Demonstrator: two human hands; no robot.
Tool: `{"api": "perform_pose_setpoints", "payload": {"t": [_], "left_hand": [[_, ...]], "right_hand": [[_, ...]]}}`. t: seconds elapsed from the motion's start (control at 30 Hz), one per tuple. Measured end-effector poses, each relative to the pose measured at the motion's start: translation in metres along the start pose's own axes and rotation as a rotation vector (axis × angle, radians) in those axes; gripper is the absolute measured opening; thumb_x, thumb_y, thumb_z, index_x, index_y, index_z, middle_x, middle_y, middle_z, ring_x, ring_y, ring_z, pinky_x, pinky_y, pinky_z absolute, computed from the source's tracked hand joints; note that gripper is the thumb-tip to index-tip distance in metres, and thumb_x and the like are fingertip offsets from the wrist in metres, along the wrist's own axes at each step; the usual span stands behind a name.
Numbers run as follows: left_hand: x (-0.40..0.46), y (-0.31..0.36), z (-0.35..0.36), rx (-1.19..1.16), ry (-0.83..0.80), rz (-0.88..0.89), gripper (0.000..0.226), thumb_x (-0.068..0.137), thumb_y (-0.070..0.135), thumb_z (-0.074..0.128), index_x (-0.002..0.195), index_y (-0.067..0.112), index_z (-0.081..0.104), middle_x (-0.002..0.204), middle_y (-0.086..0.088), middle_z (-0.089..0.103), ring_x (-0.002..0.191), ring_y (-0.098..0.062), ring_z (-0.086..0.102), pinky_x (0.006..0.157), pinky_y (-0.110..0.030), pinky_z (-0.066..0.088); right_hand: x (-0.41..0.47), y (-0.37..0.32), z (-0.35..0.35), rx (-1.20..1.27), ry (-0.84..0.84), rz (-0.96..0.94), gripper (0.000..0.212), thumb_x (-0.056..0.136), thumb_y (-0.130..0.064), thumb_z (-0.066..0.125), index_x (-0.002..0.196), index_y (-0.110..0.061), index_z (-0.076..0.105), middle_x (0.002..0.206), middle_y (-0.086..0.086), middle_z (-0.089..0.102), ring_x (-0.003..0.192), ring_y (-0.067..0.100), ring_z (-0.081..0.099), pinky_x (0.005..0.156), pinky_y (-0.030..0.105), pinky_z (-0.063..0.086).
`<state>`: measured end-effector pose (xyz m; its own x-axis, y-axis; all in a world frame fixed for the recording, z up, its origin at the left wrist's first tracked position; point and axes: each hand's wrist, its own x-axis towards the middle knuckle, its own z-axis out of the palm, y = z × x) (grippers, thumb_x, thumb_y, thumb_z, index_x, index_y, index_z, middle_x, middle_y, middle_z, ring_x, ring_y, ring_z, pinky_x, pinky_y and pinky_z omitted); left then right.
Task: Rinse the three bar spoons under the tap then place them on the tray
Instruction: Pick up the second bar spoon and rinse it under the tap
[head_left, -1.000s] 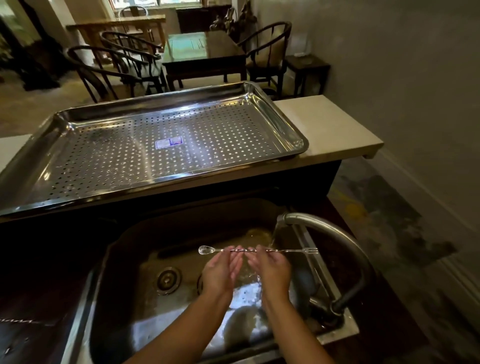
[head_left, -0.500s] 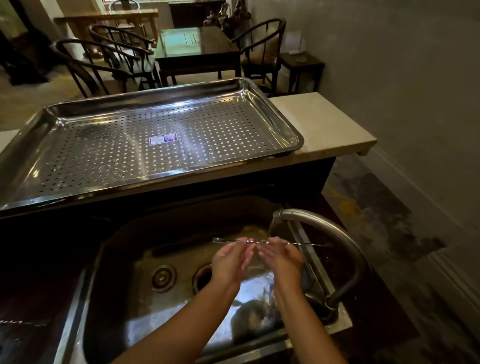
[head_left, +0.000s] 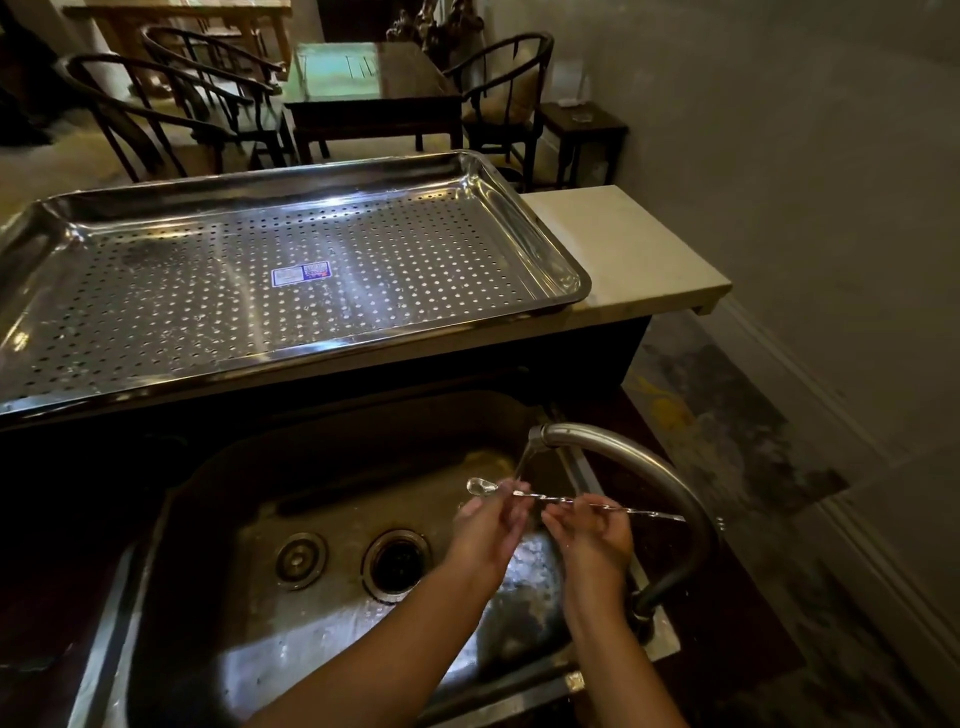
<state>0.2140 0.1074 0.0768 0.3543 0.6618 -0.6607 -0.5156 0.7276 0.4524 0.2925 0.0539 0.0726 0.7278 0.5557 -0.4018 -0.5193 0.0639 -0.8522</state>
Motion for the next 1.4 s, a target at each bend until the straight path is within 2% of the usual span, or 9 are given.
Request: {"api": "perform_pose_setpoints", "payload": {"t": [0.1,0.23,0.47,0.57,0.73,0.9,1.07,1.23,1.4], "left_hand": [[0.006,-0.003,-0.003,0.046,0.059,0.071,0.011,0.088,-0.004,0.054,0.081,0.003,0.058,0.079,-0.013,0.067,0.069,-0.016,0.066,0.046,-0.014,0.052],[0.012,-0.013,-0.001,0.105,0.031,0.088,0.010,0.092,0.004,0.051,0.085,0.002,0.057,0.083,-0.018,0.067,0.056,-0.013,0.071,0.049,-0.017,0.055],[0.014,-0.010,-0.005,0.056,0.000,0.022,0.032,0.100,0.021,0.035,0.091,-0.001,0.056,0.087,-0.022,0.068,0.073,-0.023,0.071,0.055,-0.027,0.058],[0.012,-0.007,-0.003,0.073,-0.081,-0.013,0.015,0.095,0.002,0.044,0.086,0.004,0.056,0.091,-0.019,0.069,0.082,-0.021,0.070,0.062,-0.027,0.058],[0.008,-0.006,-0.002,0.168,-0.093,0.042,0.014,0.091,0.002,0.051,0.082,0.004,0.061,0.083,-0.014,0.072,0.075,-0.016,0.071,0.060,-0.020,0.057],[0.006,0.000,0.003,0.096,0.059,0.121,0.020,0.096,0.012,0.046,0.078,0.004,0.052,0.058,-0.015,0.067,0.043,-0.015,0.067,0.034,-0.013,0.044],[0.003,-0.004,0.002,0.196,0.032,0.133,0.015,0.090,0.006,0.055,0.075,0.006,0.058,0.063,-0.006,0.073,0.054,-0.009,0.067,0.051,-0.017,0.055],[0.003,0.001,0.007,0.129,0.112,0.152,0.025,0.097,0.021,0.044,0.081,0.004,0.052,0.049,-0.007,0.069,0.042,-0.012,0.066,0.039,-0.016,0.051],[-0.006,0.001,0.011,0.087,0.032,0.222,0.032,0.098,0.026,0.039,0.089,0.003,0.059,0.085,-0.014,0.071,0.071,-0.015,0.071,0.065,-0.024,0.055]], "right_hand": [[-0.001,-0.008,-0.003,0.009,0.045,-0.038,0.016,0.093,0.001,0.041,0.087,-0.011,0.047,0.083,0.013,0.056,0.072,0.023,0.060,0.064,0.029,0.053],[-0.009,-0.012,-0.005,0.018,0.052,-0.069,0.010,0.095,-0.004,0.042,0.102,-0.010,0.045,0.091,0.013,0.059,0.076,0.025,0.063,0.068,0.033,0.053],[-0.011,-0.008,-0.007,-0.014,0.040,-0.085,0.014,0.092,-0.003,0.048,0.089,-0.017,0.050,0.090,0.011,0.066,0.067,0.012,0.071,0.064,0.026,0.055],[-0.012,-0.008,-0.008,0.022,0.070,-0.085,0.012,0.092,-0.001,0.047,0.091,-0.012,0.052,0.095,0.017,0.065,0.072,0.015,0.070,0.066,0.026,0.055],[-0.008,-0.009,-0.009,0.002,0.152,-0.094,0.025,0.091,0.000,0.049,0.111,0.015,0.049,0.077,0.014,0.063,0.047,0.001,0.066,0.042,0.009,0.049],[-0.011,-0.005,-0.004,0.022,0.127,-0.064,0.025,0.091,-0.006,0.052,0.109,0.011,0.049,0.096,0.034,0.064,0.058,0.012,0.071,0.054,0.018,0.057],[-0.009,-0.004,-0.005,-0.014,0.115,-0.065,0.025,0.091,-0.007,0.052,0.106,0.014,0.052,0.094,0.031,0.067,0.066,0.016,0.072,0.062,0.024,0.060],[-0.010,-0.004,-0.001,0.009,0.126,-0.059,0.021,0.092,-0.004,0.051,0.107,0.010,0.050,0.083,0.025,0.066,0.057,0.013,0.071,0.056,0.021,0.059],[-0.012,0.003,0.011,0.025,0.115,-0.008,0.024,0.091,-0.007,0.053,0.107,0.010,0.050,0.082,0.023,0.067,0.055,0.011,0.070,0.049,0.016,0.056]]}}
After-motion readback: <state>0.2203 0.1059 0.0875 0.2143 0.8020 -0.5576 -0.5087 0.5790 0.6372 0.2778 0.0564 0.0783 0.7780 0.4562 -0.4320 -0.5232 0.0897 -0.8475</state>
